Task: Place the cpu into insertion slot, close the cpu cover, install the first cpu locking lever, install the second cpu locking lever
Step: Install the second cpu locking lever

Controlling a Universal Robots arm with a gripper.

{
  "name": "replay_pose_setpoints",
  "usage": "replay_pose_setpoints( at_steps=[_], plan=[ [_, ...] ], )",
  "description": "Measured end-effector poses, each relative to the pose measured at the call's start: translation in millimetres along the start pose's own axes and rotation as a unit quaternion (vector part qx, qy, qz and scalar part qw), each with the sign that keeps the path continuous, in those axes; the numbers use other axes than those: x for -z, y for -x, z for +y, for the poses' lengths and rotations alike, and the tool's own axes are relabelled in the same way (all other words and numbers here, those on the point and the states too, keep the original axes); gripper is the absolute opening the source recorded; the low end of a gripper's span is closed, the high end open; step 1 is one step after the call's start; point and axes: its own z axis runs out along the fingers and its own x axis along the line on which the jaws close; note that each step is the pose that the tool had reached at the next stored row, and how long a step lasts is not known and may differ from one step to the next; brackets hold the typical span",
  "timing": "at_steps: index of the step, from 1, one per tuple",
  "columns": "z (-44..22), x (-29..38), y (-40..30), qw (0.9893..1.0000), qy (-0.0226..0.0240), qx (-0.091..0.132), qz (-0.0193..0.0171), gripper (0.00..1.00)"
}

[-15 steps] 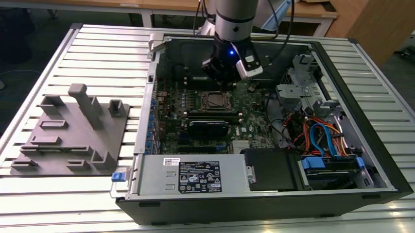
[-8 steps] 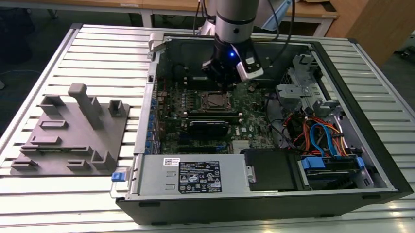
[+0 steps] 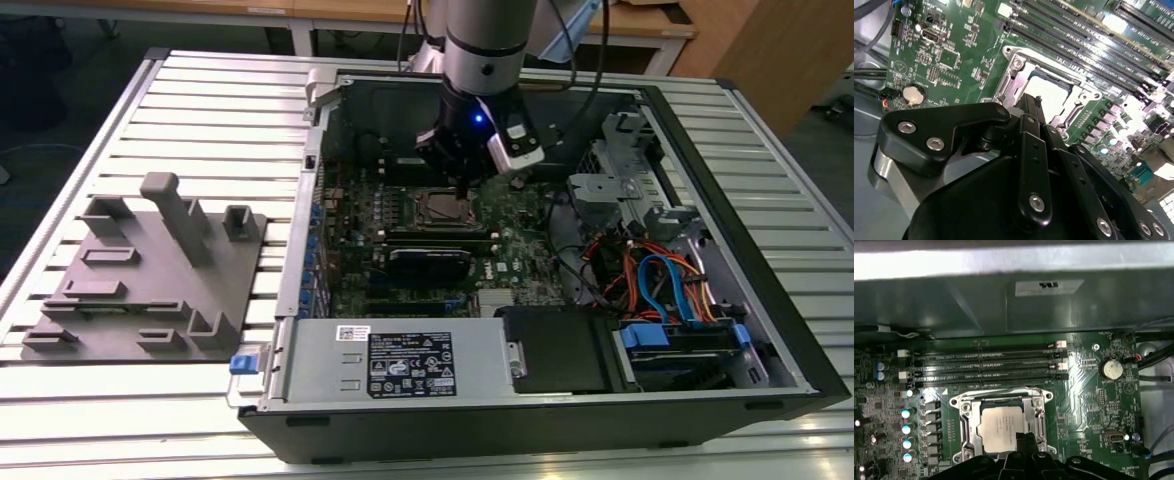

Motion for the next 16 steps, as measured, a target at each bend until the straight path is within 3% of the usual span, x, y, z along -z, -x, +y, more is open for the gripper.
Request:
replay_pose_setpoints(
  at_steps=[6, 9, 12, 16],
  plan=[
    [-0.4, 4.2, 0.0, 1.0000, -0.0006, 0.000, 0.0003, 0.10],
    [-0.4, 5.3, -0.4, 1.0000, -0.0065, 0.003, 0.0005, 0.10],
    [-1.0, 5.5, -0.6, 0.9999, -0.0082, 0.015, 0.0013, 0.10],
    [-9.6, 5.7, -0.7, 0.9999, -0.0060, 0.015, 0.0014, 0.10]
  ],
)
